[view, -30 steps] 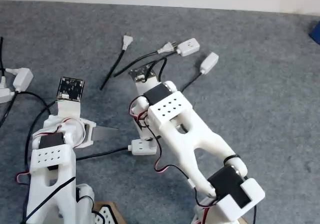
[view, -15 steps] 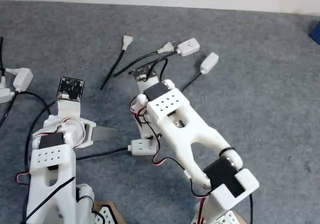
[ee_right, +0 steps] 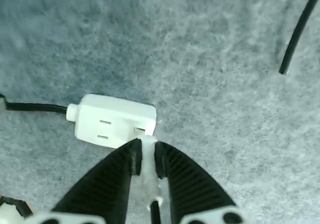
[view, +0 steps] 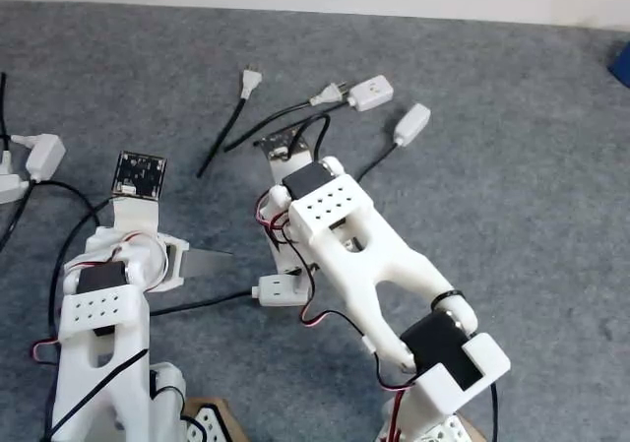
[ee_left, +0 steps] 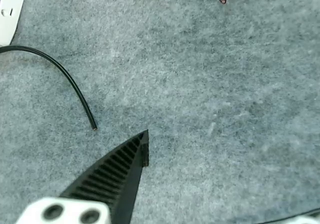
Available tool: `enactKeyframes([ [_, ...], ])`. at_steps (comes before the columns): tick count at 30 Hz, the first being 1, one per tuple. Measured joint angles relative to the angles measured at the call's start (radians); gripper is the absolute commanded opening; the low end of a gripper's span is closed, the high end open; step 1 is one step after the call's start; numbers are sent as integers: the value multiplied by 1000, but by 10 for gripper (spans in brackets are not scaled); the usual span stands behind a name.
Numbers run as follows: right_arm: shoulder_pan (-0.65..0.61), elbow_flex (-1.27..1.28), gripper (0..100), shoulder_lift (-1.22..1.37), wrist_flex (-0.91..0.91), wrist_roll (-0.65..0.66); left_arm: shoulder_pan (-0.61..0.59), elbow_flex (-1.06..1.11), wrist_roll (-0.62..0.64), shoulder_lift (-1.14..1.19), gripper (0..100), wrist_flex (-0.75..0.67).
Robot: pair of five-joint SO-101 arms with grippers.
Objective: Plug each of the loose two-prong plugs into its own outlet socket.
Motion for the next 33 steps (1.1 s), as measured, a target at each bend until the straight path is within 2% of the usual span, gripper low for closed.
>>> enactKeyframes([
  [6,-5,28,9,-25,72,51,0,0,0,0,553,0],
  [11,-3,29,9,57,80,86,0,0,0,0,553,0],
  [18,-5,29,12,71,80,203,0,0,0,0,553,0],
  [26,-5,167,231,-146,48,422,0,0,0,0,553,0],
  [33,-31,456,242,-400,-83,554,0,0,0,0,553,0],
])
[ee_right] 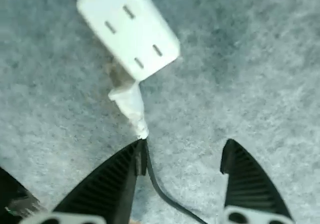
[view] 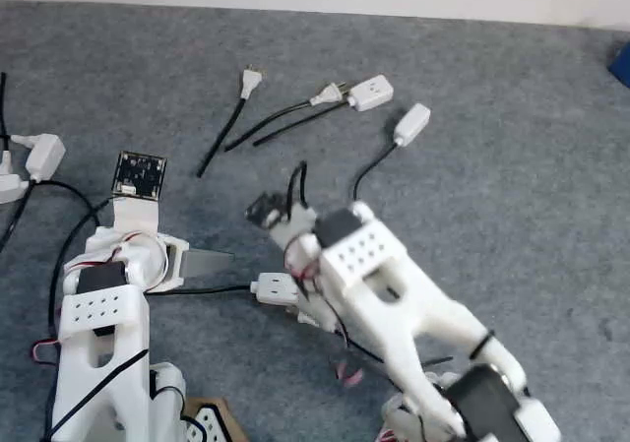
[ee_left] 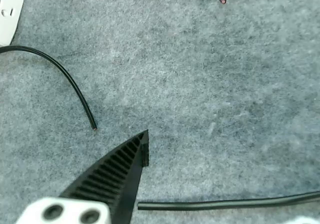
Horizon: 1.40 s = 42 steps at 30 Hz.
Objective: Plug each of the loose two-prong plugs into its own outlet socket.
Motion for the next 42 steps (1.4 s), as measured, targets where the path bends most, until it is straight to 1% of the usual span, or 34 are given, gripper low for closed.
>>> enactKeyframes([
  [4,-117,149,242,-132,-86,32,0,0,0,0,553,0],
  [7,-189,172,242,-187,-114,32,0,0,0,0,553,0],
  [9,-206,183,242,-193,-133,32,0,0,0,0,553,0],
  [17,-206,187,242,-150,-229,26,0,31,-2,0,553,-2],
  [25,-206,230,242,-78,-267,32,0,32,-2,0,553,-2],
  [33,-127,264,242,-78,-264,87,0,32,-2,0,553,-2],
  [42,-129,367,241,-71,-402,87,-6,-40,-2,0,553,-2],
])
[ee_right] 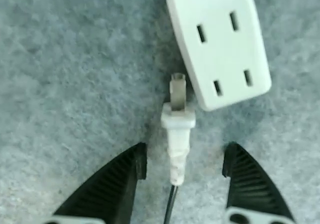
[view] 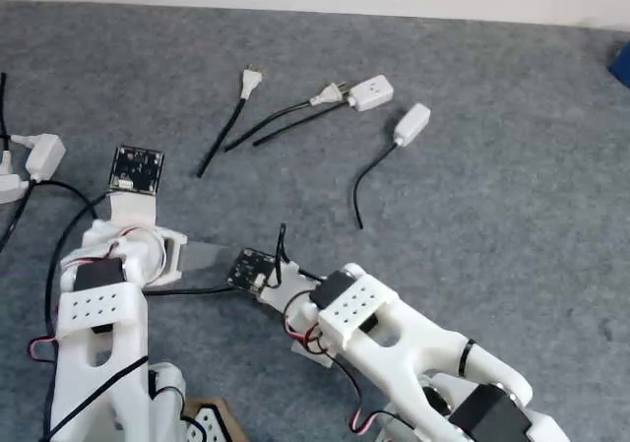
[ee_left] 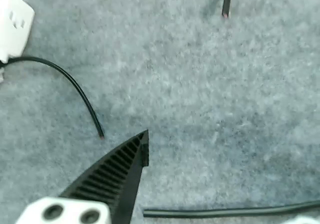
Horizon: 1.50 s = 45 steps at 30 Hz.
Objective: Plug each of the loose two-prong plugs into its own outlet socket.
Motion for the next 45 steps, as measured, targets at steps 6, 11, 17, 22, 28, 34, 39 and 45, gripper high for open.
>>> enactKeyframes([
  [6,0,37,241,-3,-49,0,-12,-9,0,0,553,0],
  [11,2,37,93,-3,-52,0,-32,-9,0,0,553,0],
  [17,49,31,4,-5,-72,-2,-31,-9,0,0,553,0],
  [22,78,25,6,-5,-11,-2,-31,-9,0,0,553,0],
  [28,77,-26,6,-2,219,-2,-31,-9,0,0,553,0],
  [34,80,-178,6,-2,252,-118,-31,-11,0,0,553,5],
  [39,80,-224,6,0,37,-292,-43,-66,0,0,553,5],
  [45,83,-187,6,0,-203,-367,-80,-110,0,0,553,5],
])
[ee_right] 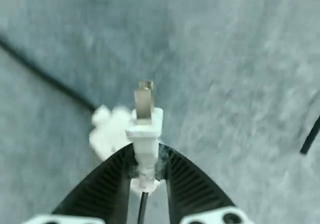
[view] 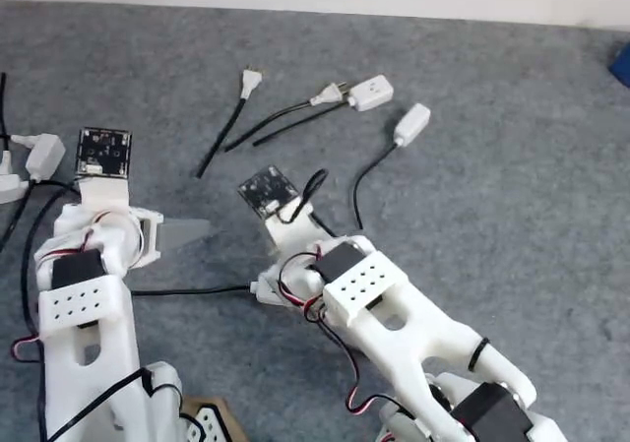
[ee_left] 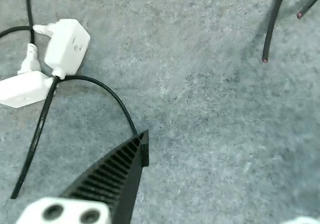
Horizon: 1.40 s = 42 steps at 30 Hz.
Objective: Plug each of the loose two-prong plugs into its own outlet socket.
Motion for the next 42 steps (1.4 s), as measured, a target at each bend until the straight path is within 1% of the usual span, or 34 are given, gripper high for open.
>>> enactKeyframes([
  [4,17,8,6,0,-80,-8,0,0,0,0,553,0],
  [11,216,8,6,0,-107,25,14,0,0,0,553,0],
  [13,236,8,6,0,-118,25,44,0,-8,0,553,0],
  [21,226,8,6,-3,-120,11,252,0,-25,2,553,0],
  [26,101,18,6,-152,-75,-17,379,0,-18,2,553,0],
  [32,37,150,6,-442,-26,-21,393,0,-15,2,553,2],
  [36,37,204,6,-460,-26,-21,391,-41,-15,2,553,28],
  [42,40,236,6,-436,-71,-23,390,-135,-15,2,553,161],
])
